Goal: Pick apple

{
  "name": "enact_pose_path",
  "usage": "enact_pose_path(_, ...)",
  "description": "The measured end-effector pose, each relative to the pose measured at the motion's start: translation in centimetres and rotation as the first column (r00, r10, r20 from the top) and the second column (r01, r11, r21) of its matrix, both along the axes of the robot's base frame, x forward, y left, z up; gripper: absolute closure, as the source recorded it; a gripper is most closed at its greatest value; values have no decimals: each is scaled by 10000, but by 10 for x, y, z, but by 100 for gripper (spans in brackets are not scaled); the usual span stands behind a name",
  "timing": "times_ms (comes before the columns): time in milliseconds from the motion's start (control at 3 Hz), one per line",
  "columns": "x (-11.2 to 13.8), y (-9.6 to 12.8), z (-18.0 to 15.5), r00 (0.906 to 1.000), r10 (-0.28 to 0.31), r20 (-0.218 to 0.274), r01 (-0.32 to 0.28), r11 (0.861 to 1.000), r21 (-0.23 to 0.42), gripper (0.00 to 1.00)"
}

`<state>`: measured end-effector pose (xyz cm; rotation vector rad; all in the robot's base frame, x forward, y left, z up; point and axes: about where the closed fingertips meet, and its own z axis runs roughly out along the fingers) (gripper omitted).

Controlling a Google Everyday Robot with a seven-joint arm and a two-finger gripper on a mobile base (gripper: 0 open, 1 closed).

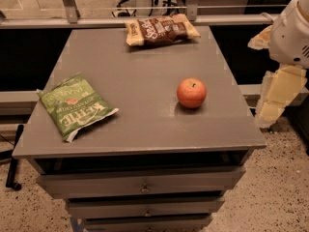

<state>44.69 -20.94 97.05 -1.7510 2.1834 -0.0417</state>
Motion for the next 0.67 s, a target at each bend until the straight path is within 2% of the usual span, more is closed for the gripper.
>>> enact_pose_path(333,27,19,-32,9988,470,-145,-453,9943,966,0)
enact_pose_path(667,56,41,-59,9983,589,-25,-573,9789,1963,0)
